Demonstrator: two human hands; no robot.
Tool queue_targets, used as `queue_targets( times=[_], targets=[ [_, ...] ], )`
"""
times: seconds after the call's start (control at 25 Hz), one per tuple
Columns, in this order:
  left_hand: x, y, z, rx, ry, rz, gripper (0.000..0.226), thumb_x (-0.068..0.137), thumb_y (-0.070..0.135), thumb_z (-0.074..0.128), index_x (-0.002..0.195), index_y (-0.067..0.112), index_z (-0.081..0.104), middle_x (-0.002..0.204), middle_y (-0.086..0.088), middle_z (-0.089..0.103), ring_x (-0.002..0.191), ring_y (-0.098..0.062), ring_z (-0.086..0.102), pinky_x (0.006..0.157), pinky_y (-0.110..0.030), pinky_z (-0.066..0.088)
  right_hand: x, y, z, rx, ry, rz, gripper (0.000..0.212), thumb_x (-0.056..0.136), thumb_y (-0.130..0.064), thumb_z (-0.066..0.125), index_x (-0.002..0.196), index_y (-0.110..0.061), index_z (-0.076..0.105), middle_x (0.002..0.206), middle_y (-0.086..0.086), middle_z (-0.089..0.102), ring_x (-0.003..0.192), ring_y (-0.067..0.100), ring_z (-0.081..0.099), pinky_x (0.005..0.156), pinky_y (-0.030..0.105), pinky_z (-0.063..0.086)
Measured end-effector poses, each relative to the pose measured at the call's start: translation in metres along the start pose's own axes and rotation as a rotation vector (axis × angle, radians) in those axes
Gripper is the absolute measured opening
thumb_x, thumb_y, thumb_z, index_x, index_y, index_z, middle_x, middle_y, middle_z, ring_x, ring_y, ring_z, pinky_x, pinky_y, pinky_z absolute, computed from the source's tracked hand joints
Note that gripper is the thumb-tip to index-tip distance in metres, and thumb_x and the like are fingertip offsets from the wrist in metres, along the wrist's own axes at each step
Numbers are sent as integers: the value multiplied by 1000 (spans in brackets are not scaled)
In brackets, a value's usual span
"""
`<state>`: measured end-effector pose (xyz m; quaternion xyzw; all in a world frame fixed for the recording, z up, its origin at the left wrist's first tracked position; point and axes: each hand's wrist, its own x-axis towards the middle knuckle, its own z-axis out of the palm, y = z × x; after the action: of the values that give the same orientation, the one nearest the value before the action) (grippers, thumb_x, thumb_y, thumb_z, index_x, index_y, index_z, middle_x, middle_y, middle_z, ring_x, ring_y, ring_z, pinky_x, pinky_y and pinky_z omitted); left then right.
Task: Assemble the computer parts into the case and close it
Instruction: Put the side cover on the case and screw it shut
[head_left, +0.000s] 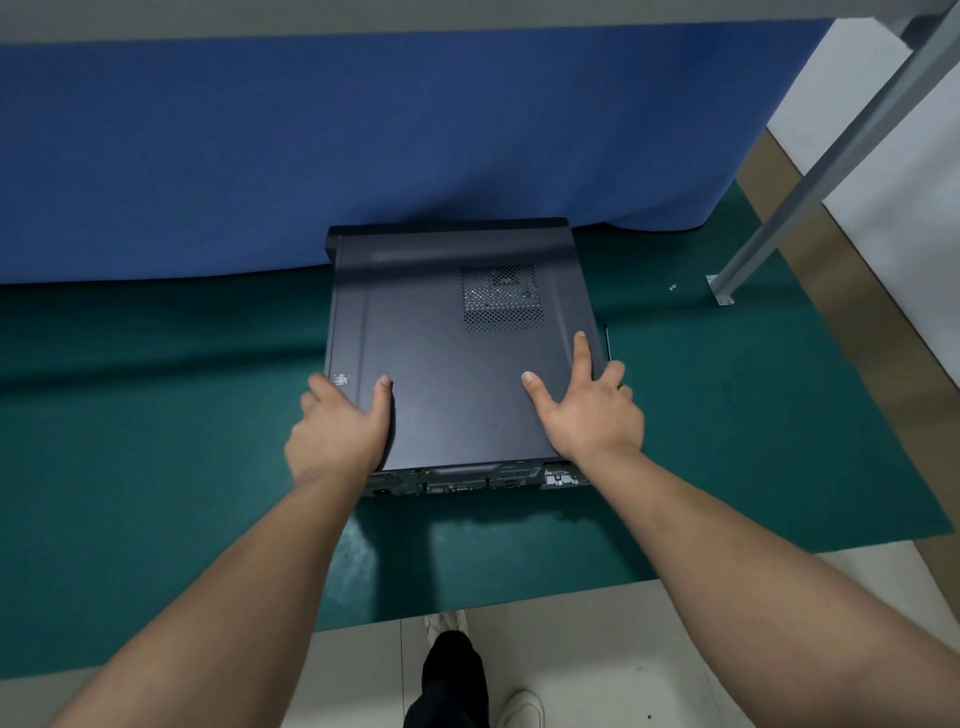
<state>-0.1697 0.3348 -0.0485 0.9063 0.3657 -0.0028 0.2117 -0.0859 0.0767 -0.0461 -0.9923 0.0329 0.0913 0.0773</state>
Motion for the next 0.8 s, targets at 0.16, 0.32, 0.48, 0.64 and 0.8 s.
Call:
queue_targets(
  times=[0.16,0.32,0.48,0.64,0.8],
  targets=[
    [7,-1,5,-4,11,-29,66,87,83,28,97,17,29,109,-17,54,74,-38,50,59,-40,33,8,2,7,20,55,16,99,77,-95,12,158,-39,4,136,17,41,108,39,57,68,41,43],
    [4,-2,4,14,14,-45,66,87,83,26,97,18,29,108,-15,52,72,-34,45,57,-39,31,4,3,7,26,62,8,97,79,-94,13,158,-39,5,133,16,41,107,38,57,71,42,48],
    [4,-4,4,32,-12,-34,68,91,81,22,105,15,33,116,-15,51,73,-36,49,61,-40,38,1,4,6,13,53,2,94,82,-91,9,160,-38,2,140,19,39,111,36,56,70,40,48],
    [3,-5,0,94,-60,113,80,97,71,25,160,23,12,160,-14,27,122,-44,52,80,-50,49,-1,4,3,-8,55,-21,89,87,-85,8,161,-36,-2,150,19,34,123,35,51,79,43,53],
    [16,-3,-5,224,-71,432,60,104,51,26,161,33,20,172,-4,5,154,-37,12,120,-54,26,-5,4,-5,3,-33,-19,86,91,-82,14,161,-36,-7,158,20,25,130,38,47,88,45,53]
  ],
)
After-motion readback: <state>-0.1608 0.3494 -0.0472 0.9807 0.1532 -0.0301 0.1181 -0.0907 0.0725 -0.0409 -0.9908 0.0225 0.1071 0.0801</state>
